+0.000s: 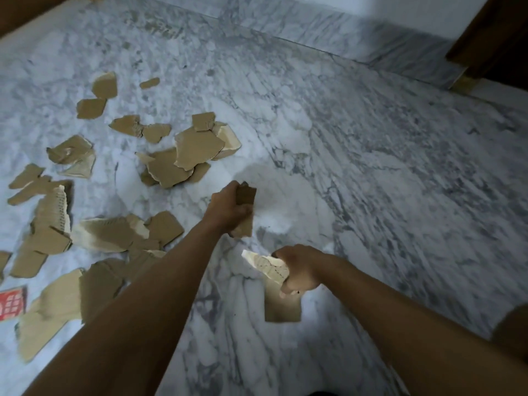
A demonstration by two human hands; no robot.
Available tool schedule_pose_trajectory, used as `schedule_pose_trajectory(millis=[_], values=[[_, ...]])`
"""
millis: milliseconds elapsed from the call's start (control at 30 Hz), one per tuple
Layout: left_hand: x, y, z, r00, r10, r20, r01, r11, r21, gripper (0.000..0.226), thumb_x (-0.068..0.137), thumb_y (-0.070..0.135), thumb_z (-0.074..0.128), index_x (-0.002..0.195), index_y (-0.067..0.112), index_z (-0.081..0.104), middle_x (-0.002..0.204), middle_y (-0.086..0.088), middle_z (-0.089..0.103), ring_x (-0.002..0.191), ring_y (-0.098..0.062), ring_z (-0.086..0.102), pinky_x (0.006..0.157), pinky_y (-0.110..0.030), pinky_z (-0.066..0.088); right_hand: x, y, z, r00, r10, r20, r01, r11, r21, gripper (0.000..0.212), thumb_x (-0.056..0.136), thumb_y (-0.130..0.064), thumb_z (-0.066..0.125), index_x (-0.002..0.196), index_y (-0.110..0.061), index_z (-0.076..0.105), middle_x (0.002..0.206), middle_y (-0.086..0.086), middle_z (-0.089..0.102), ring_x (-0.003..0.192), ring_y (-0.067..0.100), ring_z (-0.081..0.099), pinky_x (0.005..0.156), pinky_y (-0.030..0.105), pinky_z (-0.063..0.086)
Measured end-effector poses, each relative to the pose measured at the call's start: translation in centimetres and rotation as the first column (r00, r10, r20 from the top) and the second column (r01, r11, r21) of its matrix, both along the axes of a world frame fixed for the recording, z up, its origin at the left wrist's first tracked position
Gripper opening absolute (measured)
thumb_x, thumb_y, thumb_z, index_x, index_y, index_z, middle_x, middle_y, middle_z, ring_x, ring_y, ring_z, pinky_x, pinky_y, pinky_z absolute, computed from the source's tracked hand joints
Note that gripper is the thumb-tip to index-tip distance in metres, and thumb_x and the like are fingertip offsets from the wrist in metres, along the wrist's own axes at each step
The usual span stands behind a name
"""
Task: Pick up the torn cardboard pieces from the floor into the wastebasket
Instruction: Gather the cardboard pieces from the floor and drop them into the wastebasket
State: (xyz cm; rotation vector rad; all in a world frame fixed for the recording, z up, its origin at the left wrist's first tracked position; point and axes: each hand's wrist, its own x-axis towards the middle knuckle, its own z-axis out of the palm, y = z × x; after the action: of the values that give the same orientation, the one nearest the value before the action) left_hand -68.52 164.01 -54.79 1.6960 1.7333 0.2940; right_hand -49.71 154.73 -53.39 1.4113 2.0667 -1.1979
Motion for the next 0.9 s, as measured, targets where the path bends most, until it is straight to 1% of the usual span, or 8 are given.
schedule_pose_trajectory(millis=[133, 300, 433, 500, 600, 667, 767, 900], values=[[-5.2, -1.9, 0.9, 0.977, 0.178, 0.118, -0.173, 0.983, -0.056, 0.024, 0.086, 0.016, 0.068, 0.105, 0.015, 0.053, 0.087, -0.003, 0.058, 0.077, -0.02, 0.058, 0.059, -0.028, 0.049, -0.8, 0.2, 0.1, 0.983, -0.115, -0.145, 0.108, 0.993, -0.052, 0.025, 0.076, -0.024, 0.083, 0.087, -0.019, 0.061, 0.087, -0.003, 0.064, 0.075, 0.015, 0.061, 0.069, 0.032, 0.048], [-14.8, -3.7, 4.2, 0.944, 0.307, 0.12, -0.305, 0.952, -0.036, 0.049, 0.076, 0.036, 0.075, 0.118, 0.019, 0.056, 0.103, -0.008, 0.065, 0.093, -0.03, 0.063, 0.082, -0.044, 0.056, -6.1, 1.2, 1.2, 0.914, -0.296, -0.278, 0.266, 0.953, -0.142, 0.034, 0.078, -0.013, 0.082, 0.107, -0.017, 0.065, 0.103, 0.005, 0.069, 0.097, 0.027, 0.068, 0.082, 0.04, 0.056], [-21.7, -6.6, 6.7, 0.915, 0.391, 0.102, -0.392, 0.92, -0.008, 0.052, 0.068, 0.036, 0.076, 0.111, 0.012, 0.061, 0.096, -0.011, 0.065, 0.087, -0.029, 0.063, 0.076, -0.04, 0.055, -11.6, 2.5, 3.4, 0.784, -0.433, -0.446, 0.396, 0.901, -0.179, 0.018, 0.083, 0.005, 0.072, 0.093, -0.006, 0.062, 0.073, 0.006, 0.063, 0.062, 0.019, 0.064, 0.055, 0.031, 0.053], [-24.6, -8.5, 7.1, 0.896, 0.431, 0.104, -0.425, 0.902, -0.073, 0.036, 0.073, 0.025, 0.084, 0.101, 0.011, 0.065, 0.087, -0.01, 0.067, 0.08, -0.026, 0.064, 0.064, -0.031, 0.053, -14.4, 2.6, 4.2, 0.729, -0.482, -0.486, 0.45, 0.872, -0.19, 0.017, 0.081, 0.005, 0.076, 0.093, 0.0, 0.064, 0.069, 0.008, 0.065, 0.055, 0.012, 0.063, 0.052, 0.026, 0.052], [-28.0, -11.4, 6.9, 0.902, 0.423, 0.086, -0.403, 0.896, -0.185, 0.022, 0.071, 0.016, 0.089, 0.084, 0.012, 0.072, 0.068, -0.002, 0.067, 0.063, -0.016, 0.061, 0.047, -0.016, 0.045, -18.1, 2.7, 3.7, 0.812, -0.433, -0.391, 0.413, 0.9, -0.14, 0.026, 0.078, -0.012, 0.085, 0.096, -0.004, 0.068, 0.085, 0.014, 0.071, 0.073, 0.023, 0.069, 0.068, 0.041, 0.06], [-29.8, -13.1, 6.4, 0.908, 0.414, 0.071, -0.389, 0.892, -0.231, 0.021, 0.066, 0.02, 0.092, 0.074, 0.014, 0.074, 0.057, 0.005, 0.065, 0.059, -0.012, 0.06, 0.046, -0.013, 0.041, -20.3, 2.6, 2.5, 0.903, -0.352, -0.244, 0.351, 0.935, -0.051, 0.036, 0.076, -0.027, 0.087, 0.102, -0.012, 0.067, 0.097, 0.009, 0.071, 0.088, 0.025, 0.069, 0.077, 0.041, 0.059], [-31.5, -14.7, 4.8, 0.932, 0.36, 0.042, -0.334, 0.898, -0.286, 0.02, 0.065, 0.026, 0.092, 0.07, 0.017, 0.074, 0.059, 0.003, 0.068, 0.061, -0.013, 0.064, 0.056, -0.021, 0.046, -22.6, 1.7, 0.9, 0.916, -0.4, -0.042, 0.401, 0.9, 0.173, 0.073, 0.075, -0.055, 0.08, 0.127, -0.013, 0.05, 0.125, 0.012, 0.056, 0.114, 0.033, 0.057, 0.091, 0.041, 0.051], [-31.7, -15.8, 2.6, 0.964, 0.264, -0.027, -0.265, 0.946, -0.19, 0.044, 0.05, 0.052, 0.09, 0.08, 0.021, 0.079, 0.081, 0.001, 0.075, 0.081, -0.017, 0.07, 0.074, -0.035, 0.056, -24.9, -0.6, -0.1, 0.873, -0.473, 0.12, 0.406, 0.841, 0.357, 0.084, 0.079, -0.069, 0.065, 0.137, -0.018, 0.03, 0.138, 0.013, 0.038, 0.128, 0.037, 0.04, 0.099, 0.054, 0.038]])
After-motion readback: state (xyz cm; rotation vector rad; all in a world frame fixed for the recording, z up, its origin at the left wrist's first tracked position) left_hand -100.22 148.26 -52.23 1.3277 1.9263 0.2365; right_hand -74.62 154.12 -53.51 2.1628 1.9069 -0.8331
